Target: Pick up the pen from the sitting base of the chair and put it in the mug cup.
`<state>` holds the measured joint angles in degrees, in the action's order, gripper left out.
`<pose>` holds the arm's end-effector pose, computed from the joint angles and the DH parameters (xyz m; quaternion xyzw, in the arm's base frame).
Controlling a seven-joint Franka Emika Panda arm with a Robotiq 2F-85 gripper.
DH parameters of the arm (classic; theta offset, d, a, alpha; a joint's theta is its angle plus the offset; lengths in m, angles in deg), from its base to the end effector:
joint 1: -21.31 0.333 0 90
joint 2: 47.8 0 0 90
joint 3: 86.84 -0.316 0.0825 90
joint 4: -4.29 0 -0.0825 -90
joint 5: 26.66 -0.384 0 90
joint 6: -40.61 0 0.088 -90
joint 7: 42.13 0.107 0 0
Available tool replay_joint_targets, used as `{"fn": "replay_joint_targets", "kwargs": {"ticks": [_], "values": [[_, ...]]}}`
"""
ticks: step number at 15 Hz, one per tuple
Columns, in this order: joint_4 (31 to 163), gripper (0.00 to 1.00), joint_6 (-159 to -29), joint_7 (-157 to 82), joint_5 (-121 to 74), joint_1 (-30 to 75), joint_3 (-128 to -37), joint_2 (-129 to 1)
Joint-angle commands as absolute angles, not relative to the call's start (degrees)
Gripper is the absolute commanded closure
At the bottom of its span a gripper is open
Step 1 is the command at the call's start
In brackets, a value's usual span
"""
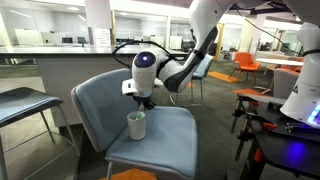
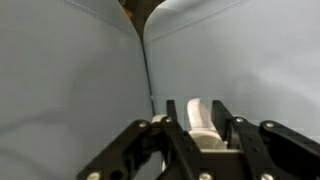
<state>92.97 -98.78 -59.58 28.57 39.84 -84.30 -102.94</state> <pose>0.6538 0.1885 0.0725 0.7328 0.6074 -0.0416 0.3039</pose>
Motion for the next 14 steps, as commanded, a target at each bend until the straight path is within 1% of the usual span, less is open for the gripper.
{"fn": "replay_joint_targets", "kwargs": {"ticks": [1, 4, 5, 8, 9, 14], "values": [[91.18, 0.26, -96.97, -59.84, 29.12, 38.21, -85.01, -103.20], [90.88, 0.03, -96.30, -61.93, 24.96, 34.85, -87.23, -102.34], [91.22, 0.00, -95.38, -64.35, 20.93, 32.64, -89.38, -101.71], [92.22, 0.00, -94.10, -72.64, 9.94, 27.55, -93.88, -99.59], [95.53, 0.00, -93.48, -72.85, 6.43, 27.41, -95.20, -96.59], [102.03, 0.00, -93.82, -75.62, -10.18, 22.85, -102.37, -89.05]]}}
